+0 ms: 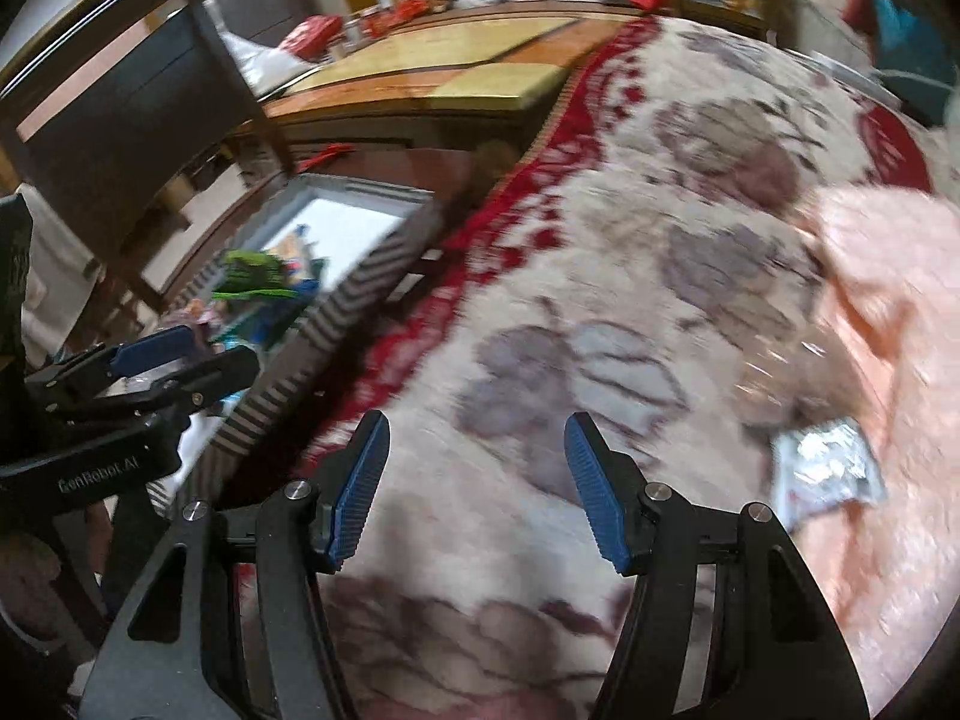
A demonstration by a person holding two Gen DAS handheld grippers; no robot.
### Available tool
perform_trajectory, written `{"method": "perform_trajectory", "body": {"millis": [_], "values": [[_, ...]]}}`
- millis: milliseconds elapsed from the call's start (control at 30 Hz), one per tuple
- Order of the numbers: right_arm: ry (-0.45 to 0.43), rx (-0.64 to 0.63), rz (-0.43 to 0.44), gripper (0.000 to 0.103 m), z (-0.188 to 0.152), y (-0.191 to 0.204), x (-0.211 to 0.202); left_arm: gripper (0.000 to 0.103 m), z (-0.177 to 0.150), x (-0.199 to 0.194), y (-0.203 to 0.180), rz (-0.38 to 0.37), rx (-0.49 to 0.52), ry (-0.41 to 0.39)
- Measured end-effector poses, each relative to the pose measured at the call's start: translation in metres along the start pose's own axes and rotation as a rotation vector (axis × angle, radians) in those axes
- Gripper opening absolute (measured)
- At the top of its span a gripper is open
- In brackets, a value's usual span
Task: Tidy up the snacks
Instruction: 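Move both open grippers from the tray back over the blanket, then grasp the nut zip bag with left gripper while right grasps pink strawberry packet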
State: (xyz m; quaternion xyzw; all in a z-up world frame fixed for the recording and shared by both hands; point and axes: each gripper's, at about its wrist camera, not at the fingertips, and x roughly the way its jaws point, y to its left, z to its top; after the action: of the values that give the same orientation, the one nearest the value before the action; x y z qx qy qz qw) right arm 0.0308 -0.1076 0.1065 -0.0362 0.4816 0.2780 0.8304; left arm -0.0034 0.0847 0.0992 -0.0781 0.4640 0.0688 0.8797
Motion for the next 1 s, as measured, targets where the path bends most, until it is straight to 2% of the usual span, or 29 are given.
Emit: {"method": "perform_trajectory", "body": {"millis": [267, 433, 567, 700, 867, 1000], "values": [[0.006, 0.131, -0.12, 0.061, -0.029, -0.085, -0.025, 0.078, 0.001, 0.024, -0.054, -0.066, 0.094, 0.047], [0.009, 0.219, -0.157, 0.061, -0.041, -0.127, -0.032, 0.078, 0.007, 0.043, -0.086, -0.121, 0.128, 0.082], [0.012, 0.254, -0.156, 0.061, -0.045, -0.144, -0.032, 0.078, 0.016, 0.057, -0.113, -0.19, 0.158, 0.101], [0.008, 0.286, -0.139, 0.061, -0.048, -0.153, -0.029, 0.078, 0.028, 0.072, -0.146, -0.281, 0.245, 0.101], [0.029, 0.298, -0.153, 0.063, -0.05, -0.158, -0.02, 0.079, 0.039, 0.096, -0.186, -0.348, 0.353, 0.127], [0.035, 0.303, -0.153, 0.063, -0.049, -0.159, -0.015, 0.079, 0.046, 0.115, -0.21, -0.395, 0.387, 0.166]]}}
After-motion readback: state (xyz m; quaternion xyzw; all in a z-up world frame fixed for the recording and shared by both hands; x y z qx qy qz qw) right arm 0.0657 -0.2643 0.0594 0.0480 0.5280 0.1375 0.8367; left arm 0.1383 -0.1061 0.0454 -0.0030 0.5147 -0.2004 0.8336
